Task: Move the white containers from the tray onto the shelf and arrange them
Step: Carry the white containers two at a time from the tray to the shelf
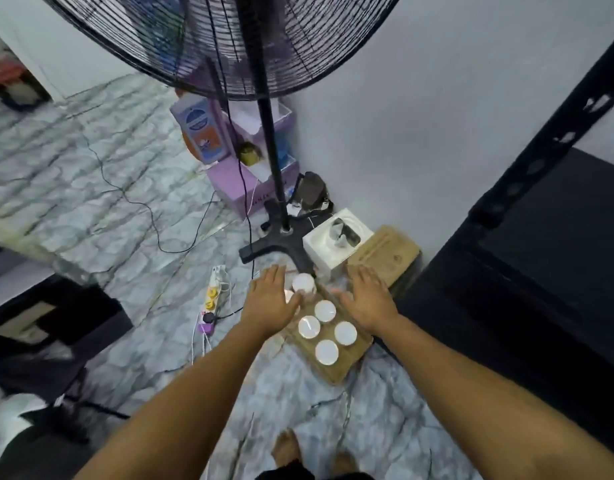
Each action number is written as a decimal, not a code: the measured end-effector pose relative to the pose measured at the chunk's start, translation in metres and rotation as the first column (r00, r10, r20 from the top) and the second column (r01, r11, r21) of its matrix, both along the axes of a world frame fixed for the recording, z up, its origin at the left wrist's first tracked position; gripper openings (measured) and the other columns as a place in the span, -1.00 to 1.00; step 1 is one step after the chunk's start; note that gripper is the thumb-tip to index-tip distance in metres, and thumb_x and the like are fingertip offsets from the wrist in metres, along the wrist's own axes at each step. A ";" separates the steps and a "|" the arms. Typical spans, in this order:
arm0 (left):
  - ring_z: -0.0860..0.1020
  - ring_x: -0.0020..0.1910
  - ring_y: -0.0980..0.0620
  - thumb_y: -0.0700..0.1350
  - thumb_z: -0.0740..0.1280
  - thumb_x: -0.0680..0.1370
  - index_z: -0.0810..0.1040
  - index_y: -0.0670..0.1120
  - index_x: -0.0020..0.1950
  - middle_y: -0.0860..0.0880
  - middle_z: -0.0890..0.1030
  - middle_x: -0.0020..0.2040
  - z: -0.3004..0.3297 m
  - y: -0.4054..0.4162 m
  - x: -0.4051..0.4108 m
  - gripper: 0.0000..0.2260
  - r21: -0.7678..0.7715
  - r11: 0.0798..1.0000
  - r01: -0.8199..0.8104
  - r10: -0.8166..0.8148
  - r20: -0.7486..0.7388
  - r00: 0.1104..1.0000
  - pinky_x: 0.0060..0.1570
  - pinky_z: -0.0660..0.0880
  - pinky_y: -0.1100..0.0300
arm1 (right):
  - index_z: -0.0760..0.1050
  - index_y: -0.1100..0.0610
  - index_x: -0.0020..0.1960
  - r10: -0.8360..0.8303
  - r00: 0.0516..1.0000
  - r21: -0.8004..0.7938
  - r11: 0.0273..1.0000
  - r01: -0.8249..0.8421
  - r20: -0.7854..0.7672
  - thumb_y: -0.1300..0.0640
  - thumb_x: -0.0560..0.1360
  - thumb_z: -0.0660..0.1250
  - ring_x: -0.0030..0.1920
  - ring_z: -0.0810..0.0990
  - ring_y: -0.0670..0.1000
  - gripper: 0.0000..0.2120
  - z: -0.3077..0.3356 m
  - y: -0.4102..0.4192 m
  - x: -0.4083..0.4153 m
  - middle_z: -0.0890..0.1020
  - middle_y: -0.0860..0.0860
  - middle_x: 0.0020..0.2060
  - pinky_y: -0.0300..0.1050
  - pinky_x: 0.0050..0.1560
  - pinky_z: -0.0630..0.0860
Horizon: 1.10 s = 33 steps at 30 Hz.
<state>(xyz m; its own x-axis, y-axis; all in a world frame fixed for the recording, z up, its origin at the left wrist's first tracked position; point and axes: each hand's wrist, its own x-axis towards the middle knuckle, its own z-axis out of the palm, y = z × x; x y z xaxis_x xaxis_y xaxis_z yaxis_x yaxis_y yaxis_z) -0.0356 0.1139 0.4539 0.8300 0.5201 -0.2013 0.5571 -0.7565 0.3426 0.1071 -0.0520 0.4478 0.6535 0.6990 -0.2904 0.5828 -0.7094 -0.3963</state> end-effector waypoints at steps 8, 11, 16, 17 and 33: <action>0.07 0.53 -0.07 0.23 0.10 0.59 0.08 -0.12 0.55 -0.10 0.13 0.55 -0.165 0.042 0.030 -0.35 0.020 0.997 -0.076 0.075 0.034 0.997 0.47 0.06 -0.02 | 0.03 0.09 0.53 0.080 0.995 0.050 0.995 -0.084 0.064 -0.31 0.54 0.02 0.53 0.00 0.11 -0.29 -0.176 0.066 0.050 0.09 0.12 0.53 0.14 0.50 -0.03; 0.05 0.54 -0.05 0.23 0.09 0.59 0.07 -0.11 0.55 -0.09 0.11 0.56 -0.243 0.057 0.041 -0.35 0.018 0.995 -0.096 0.096 0.022 0.995 0.48 0.04 -0.02 | 0.01 0.08 0.53 0.099 0.992 0.063 0.993 -0.104 0.074 -0.31 0.54 0.02 0.53 -0.03 0.12 -0.29 -0.254 0.084 0.064 0.07 0.10 0.54 0.12 0.49 -0.10; 0.00 0.55 -0.03 0.25 0.10 0.58 0.02 -0.08 0.56 -0.07 0.06 0.57 -0.363 0.089 0.057 -0.32 0.000 0.993 -0.117 0.117 0.024 0.993 0.50 0.03 -0.01 | 0.04 0.06 0.53 0.107 0.990 0.073 0.991 -0.114 0.090 -0.33 0.52 0.03 0.52 0.05 0.13 -0.28 -0.381 0.116 0.085 0.13 0.09 0.52 0.13 0.47 -0.02; 0.01 0.55 -0.03 0.26 0.11 0.57 0.03 -0.08 0.56 -0.07 0.06 0.57 -0.384 0.095 0.059 -0.31 0.007 0.993 -0.114 0.114 0.030 0.993 0.50 0.03 -0.01 | 0.03 0.06 0.53 0.107 0.990 0.074 0.991 -0.113 0.089 -0.34 0.51 0.04 0.52 0.06 0.13 -0.26 -0.404 0.122 0.090 0.13 0.08 0.52 0.13 0.46 0.01; 0.30 0.19 0.51 0.37 0.48 0.16 0.03 0.60 0.21 0.59 0.26 0.19 -0.580 0.152 0.062 -0.20 -0.425 0.891 -0.158 0.315 0.330 0.890 0.03 0.29 0.51 | -0.01 0.02 0.50 -0.011 0.983 0.451 0.888 0.093 -0.181 -0.21 0.21 0.54 0.41 0.26 0.04 0.07 -0.601 0.195 0.127 0.26 0.01 0.44 0.08 0.40 0.30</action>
<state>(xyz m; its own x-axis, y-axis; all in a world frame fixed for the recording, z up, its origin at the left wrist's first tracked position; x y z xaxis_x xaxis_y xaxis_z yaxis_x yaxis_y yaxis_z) 0.0260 0.2659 -0.1266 0.7425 0.6596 -0.1167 0.4684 -0.3866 0.7945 0.2344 0.1425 -0.1530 0.6623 0.7471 -0.0567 0.4454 -0.4535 -0.7720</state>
